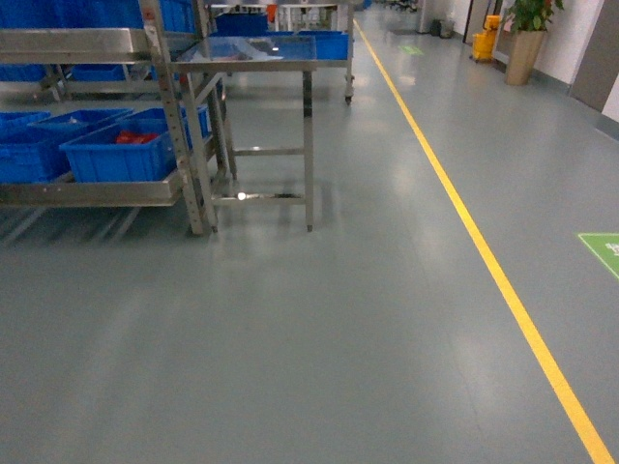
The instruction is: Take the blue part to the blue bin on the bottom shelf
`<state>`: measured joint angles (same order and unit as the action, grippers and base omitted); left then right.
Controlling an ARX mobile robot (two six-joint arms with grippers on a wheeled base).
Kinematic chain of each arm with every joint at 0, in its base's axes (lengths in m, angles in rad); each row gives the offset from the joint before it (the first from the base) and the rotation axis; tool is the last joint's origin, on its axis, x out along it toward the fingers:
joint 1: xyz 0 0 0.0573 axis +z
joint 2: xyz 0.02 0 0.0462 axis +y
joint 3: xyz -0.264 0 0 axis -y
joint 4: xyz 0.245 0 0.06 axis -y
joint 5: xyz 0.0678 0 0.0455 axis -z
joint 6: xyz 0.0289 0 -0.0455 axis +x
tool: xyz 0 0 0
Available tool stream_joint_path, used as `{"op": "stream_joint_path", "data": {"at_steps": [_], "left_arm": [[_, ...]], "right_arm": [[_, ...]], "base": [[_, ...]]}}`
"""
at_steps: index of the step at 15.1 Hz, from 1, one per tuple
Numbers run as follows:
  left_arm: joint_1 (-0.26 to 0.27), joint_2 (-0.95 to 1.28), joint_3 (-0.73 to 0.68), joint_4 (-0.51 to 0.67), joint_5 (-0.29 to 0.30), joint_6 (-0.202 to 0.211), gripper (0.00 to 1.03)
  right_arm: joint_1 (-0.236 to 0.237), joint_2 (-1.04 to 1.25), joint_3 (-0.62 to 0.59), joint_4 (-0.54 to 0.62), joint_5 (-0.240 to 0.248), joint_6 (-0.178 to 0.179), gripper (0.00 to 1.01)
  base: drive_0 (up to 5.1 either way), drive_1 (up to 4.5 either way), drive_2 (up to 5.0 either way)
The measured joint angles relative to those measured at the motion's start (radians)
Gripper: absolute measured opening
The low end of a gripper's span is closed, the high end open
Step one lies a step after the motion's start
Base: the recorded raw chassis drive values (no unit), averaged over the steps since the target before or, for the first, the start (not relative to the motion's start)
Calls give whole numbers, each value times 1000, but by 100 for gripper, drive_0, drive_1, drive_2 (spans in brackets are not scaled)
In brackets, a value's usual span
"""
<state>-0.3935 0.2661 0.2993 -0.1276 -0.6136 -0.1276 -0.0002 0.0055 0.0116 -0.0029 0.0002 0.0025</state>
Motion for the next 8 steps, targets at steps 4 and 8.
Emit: {"op": "stream_joint_path", "data": {"at_steps": [4, 8], "left_arm": [[0, 1, 0, -1, 1, 0, 43], [0, 0, 0, -2, -2, 0, 43]], "right_arm": [[0, 0, 0, -1, 0, 0, 98], [0, 0, 0, 0, 0, 0, 98]], "base": [[10, 437, -417], [11, 438, -416]]}}
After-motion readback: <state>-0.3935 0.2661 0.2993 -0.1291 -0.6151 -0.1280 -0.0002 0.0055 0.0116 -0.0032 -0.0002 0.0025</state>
